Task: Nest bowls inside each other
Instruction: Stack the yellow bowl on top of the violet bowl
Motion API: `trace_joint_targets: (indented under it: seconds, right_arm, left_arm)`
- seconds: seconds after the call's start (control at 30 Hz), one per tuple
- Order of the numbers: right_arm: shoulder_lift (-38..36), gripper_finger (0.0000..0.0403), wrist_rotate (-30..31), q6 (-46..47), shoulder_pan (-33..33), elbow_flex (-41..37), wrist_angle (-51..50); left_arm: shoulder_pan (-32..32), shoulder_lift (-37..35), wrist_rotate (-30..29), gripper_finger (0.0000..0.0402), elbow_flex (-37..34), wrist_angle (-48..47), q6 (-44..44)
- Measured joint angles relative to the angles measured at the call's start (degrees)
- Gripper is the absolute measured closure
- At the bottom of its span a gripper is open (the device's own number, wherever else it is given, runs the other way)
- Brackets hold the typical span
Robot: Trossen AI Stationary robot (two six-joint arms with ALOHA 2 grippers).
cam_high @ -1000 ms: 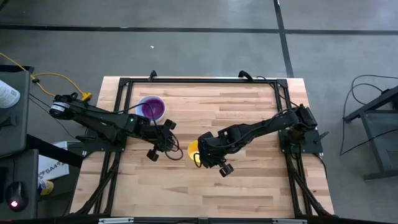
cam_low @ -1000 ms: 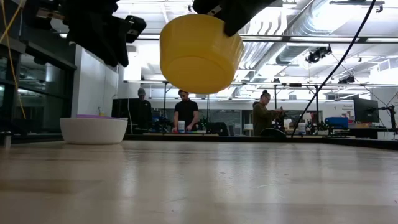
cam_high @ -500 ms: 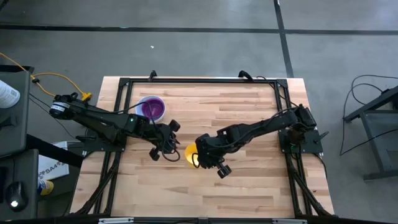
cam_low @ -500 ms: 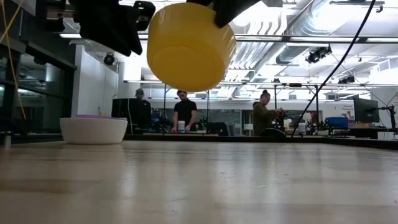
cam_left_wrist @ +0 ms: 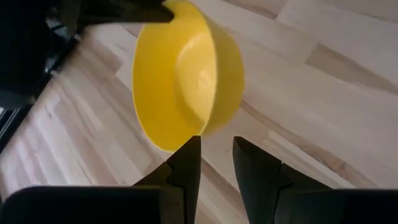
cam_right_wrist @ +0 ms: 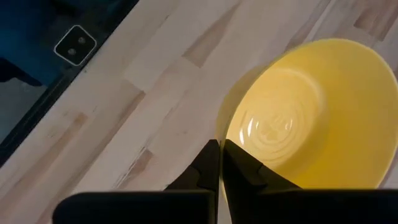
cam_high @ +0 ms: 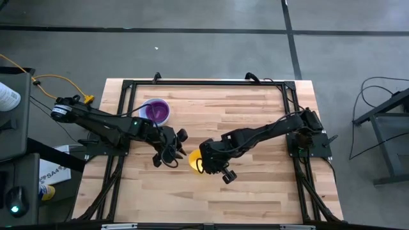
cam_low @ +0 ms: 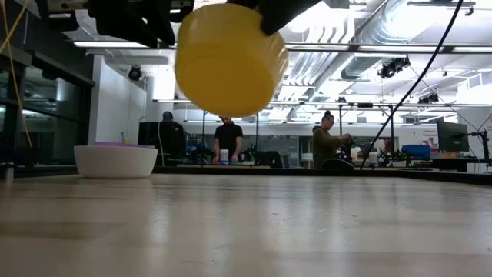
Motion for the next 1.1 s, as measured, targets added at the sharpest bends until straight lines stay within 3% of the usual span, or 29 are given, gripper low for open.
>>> trace_joint_targets:
  seconds: [0.63,1.1]
  right_arm:
    - [3.07,0.0400,2.58,-20.56,0.35,-0.02,-3.99]
    - [3.05,0.0400,3.55,-25.37,0.35,-0.02,-3.14]
  left_arm:
    - [0.00,2.83,5.32,0.0309,-0.06,0.60,3.08]
    - [0.00,3.53,6.97,0.0309,-0.04,2.84,7.10]
